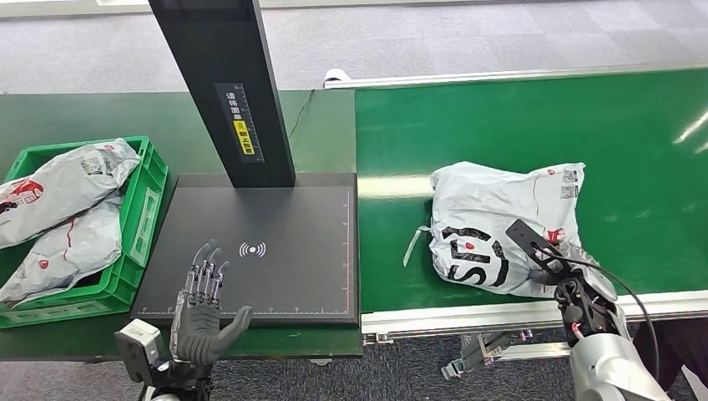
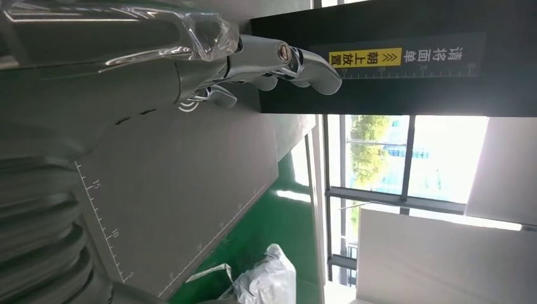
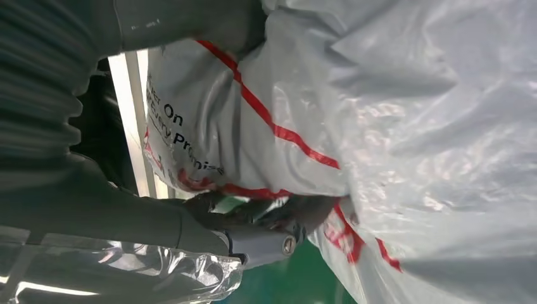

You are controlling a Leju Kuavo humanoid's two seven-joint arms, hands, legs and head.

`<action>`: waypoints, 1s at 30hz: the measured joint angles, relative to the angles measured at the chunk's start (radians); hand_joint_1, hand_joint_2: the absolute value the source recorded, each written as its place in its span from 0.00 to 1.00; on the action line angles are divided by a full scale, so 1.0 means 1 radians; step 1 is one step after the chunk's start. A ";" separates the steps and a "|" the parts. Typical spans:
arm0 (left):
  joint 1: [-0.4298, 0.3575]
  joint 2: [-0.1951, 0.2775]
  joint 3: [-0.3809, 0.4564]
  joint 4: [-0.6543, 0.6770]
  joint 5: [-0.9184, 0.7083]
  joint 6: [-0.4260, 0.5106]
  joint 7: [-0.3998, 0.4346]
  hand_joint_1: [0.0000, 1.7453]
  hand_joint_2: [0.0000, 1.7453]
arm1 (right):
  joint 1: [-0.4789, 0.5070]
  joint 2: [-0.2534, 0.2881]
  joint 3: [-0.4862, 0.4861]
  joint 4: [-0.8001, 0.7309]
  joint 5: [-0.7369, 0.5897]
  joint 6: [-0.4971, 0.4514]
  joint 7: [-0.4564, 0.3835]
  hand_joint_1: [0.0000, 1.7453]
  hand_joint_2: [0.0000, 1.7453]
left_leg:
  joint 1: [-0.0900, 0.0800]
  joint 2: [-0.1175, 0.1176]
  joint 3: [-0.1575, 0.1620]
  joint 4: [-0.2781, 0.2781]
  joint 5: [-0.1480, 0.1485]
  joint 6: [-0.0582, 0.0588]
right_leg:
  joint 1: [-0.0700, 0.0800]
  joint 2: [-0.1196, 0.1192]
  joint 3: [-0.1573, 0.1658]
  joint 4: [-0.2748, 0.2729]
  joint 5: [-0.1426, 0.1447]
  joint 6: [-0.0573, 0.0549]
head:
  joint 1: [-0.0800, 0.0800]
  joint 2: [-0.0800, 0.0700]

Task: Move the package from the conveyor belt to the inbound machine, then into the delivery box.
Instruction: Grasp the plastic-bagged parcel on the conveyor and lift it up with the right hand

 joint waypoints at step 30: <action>0.040 -0.007 0.020 -0.035 -0.009 0.036 -0.013 0.00 1.00 | -0.092 0.047 -0.176 -0.059 -0.331 -0.503 -0.530 1.00 1.00 | 0.000 0.000 -0.001 0.000 0.000 0.000 | 0.000 0.000 0.000 0.000 0.000 0.000 | 0.000 0.000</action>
